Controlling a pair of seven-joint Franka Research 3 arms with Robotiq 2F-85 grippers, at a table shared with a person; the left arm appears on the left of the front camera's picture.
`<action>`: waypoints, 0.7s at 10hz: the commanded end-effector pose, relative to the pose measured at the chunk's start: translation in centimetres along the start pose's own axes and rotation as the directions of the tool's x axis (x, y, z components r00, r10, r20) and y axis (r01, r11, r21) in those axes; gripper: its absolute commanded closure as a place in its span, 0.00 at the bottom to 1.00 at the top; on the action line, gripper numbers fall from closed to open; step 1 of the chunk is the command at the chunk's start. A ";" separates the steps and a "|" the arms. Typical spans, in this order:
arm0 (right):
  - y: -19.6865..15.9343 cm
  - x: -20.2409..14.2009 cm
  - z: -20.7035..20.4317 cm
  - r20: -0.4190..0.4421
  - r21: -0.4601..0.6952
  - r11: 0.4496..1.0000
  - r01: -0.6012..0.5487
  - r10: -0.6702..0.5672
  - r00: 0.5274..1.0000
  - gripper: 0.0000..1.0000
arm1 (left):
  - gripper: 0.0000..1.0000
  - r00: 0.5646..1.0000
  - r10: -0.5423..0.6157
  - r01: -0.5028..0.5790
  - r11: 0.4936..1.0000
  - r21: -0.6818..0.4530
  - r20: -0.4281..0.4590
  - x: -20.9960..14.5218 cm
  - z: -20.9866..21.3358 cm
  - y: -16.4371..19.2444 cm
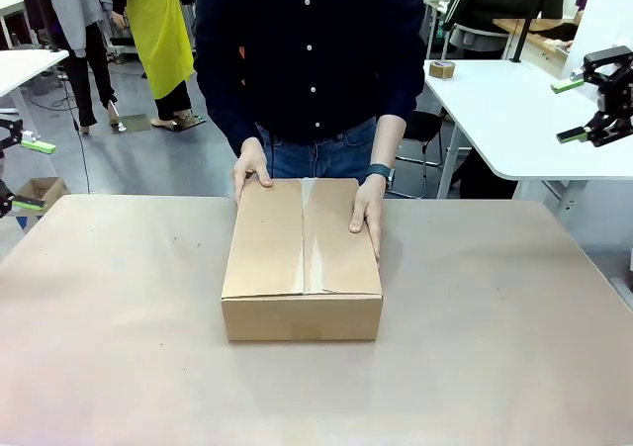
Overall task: Pack the gift set into the box.
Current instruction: Press and hold the closed box until the human finishes sealing it.
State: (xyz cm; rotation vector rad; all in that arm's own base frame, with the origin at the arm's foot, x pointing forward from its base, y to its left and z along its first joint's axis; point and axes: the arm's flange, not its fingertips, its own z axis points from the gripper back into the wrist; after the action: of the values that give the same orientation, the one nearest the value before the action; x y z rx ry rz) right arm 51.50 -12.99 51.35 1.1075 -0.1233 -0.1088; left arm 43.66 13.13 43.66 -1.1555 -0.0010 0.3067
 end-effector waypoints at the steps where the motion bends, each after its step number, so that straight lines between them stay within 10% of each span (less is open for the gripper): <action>1: 0.3 -0.1 0.0 0.010 -0.009 1.000 -0.001 0.001 1.000 0.00 | 0.00 1.000 -0.012 0.012 1.000 0.008 0.005 -0.3 0.0 0.0; 3: 0.0 0.0 0.0 0.000 0.000 1.000 0.000 0.000 1.000 0.00 | 0.00 1.000 0.000 0.000 1.000 0.000 0.000 0.0 0.0 0.0; 4: 2.6 0.7 -4.8 -0.097 -0.088 0.976 -0.201 0.192 0.977 0.00 | 0.00 0.977 -0.192 0.194 0.981 0.004 -0.090 -1.7 -5.2 -2.8; 7: 5.5 -2.1 -20.3 -0.330 0.019 0.724 -0.690 0.656 0.679 0.00 | 0.00 0.800 -0.595 0.556 0.781 -0.283 -0.070 -6.7 -16.3 -3.8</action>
State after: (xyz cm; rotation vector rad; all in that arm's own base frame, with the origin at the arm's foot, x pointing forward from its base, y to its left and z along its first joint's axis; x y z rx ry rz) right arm 53.29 6.30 49.92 0.9244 -0.1073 0.4788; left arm 41.75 -3.56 44.06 -1.2234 -0.1635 -0.2198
